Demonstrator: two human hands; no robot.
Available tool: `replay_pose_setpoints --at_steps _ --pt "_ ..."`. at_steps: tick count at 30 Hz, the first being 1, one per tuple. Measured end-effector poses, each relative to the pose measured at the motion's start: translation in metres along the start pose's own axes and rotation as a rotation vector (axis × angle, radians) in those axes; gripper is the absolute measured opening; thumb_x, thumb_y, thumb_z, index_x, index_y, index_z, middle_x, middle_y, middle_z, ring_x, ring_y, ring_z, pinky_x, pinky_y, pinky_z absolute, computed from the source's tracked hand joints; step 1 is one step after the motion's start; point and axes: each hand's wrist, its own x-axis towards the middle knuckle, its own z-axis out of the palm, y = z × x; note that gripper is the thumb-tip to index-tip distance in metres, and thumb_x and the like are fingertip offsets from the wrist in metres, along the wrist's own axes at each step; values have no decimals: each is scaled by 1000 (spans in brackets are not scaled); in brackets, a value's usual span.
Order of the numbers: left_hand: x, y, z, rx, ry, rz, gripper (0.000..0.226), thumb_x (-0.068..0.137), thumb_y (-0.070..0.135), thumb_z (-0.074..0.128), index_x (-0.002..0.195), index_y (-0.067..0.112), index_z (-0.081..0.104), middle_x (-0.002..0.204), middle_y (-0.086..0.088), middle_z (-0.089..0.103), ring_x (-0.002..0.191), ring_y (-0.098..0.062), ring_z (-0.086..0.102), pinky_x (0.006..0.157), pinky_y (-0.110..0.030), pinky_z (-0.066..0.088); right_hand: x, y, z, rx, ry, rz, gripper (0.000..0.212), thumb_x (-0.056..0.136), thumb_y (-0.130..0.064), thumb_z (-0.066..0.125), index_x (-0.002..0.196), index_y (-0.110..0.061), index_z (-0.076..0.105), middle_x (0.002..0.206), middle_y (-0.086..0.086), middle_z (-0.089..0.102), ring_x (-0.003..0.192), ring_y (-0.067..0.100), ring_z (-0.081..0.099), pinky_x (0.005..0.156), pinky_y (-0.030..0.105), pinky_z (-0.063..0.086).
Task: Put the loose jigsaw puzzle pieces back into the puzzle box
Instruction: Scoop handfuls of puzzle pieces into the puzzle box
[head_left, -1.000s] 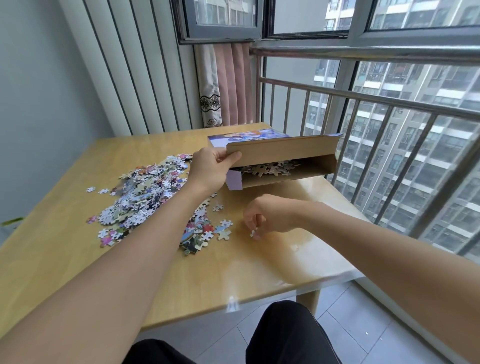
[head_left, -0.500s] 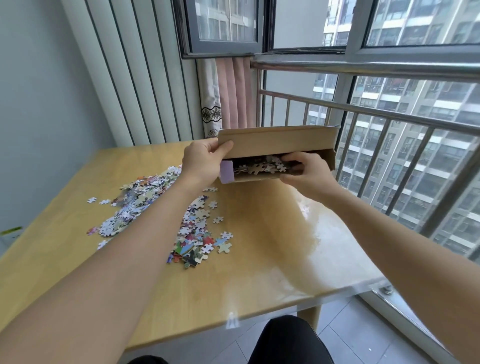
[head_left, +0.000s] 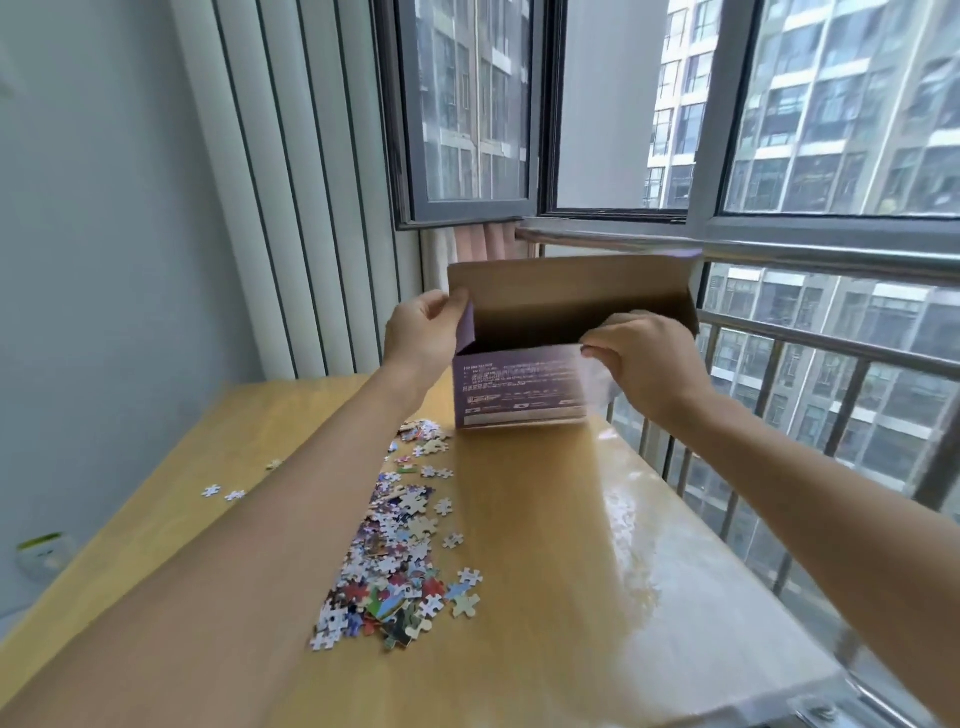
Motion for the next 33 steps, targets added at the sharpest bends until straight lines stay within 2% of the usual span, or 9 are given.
replay_pose_setpoints --at_steps 5,10,13,17,23,26,28,30,33 --pt "-16 -26 3 75 -30 -71 45 96 42 62 83 -1 69 79 -6 62 79 -18 55 93 -47 53 -24 6 14 -77 -266 47 15 92 -19 65 91 -19 79 92 -2 76 86 24 67 72 39 55" --pt "-50 -71 14 205 -106 -135 52 95 44 64 65 2 55 68 -6 49 65 -17 44 64 -31 38 -62 -2 39 -192 -495 -2 18 87 -15 63 75 -26 71 70 -9 61 63 18 56 48 22 33" --pt "-69 -94 21 276 -152 -161 53 96 43 62 64 1 51 61 -16 45 59 -19 40 62 -32 29 -71 -13 44 -53 -712 102 9 84 -27 70 75 -29 72 73 -13 65 70 16 59 55 25 44" --pt "-98 -122 27 345 -281 -192 58 95 40 64 52 14 37 47 3 31 47 -14 29 58 -31 26 -62 -40 39 349 -1079 246 10 89 -20 67 86 -21 76 83 -1 76 74 12 72 68 28 58" --pt "-110 -132 11 306 -556 -121 60 90 52 65 66 -3 60 63 0 42 61 -13 35 64 -27 31 -21 -79 34 751 -839 334 18 93 0 59 97 -6 75 84 8 77 74 22 76 65 34 63" --pt "-109 -127 -8 396 -703 -84 11 86 36 76 88 26 80 97 18 73 91 1 65 86 -26 52 0 -95 55 769 -693 370 15 93 -1 63 100 -5 75 86 9 77 75 18 75 67 33 64" --pt "-105 -123 -33 417 -778 -97 14 81 31 79 94 37 78 107 23 72 105 5 64 95 -28 51 13 -102 79 729 -687 415 20 91 -2 63 109 -5 73 89 10 75 79 20 72 72 34 64" --pt "-94 -125 -67 364 -639 -118 16 81 26 79 93 36 78 101 22 74 100 8 65 95 -27 52 25 -111 107 692 -736 458 27 91 -4 63 118 -6 69 98 13 71 84 24 67 75 36 63" --pt "-73 -136 -120 431 -75 -120 11 85 31 76 96 32 77 102 14 75 95 -3 68 88 -26 53 42 -119 150 648 -790 534 36 93 -14 67 126 -2 63 112 19 67 92 27 65 76 33 61"
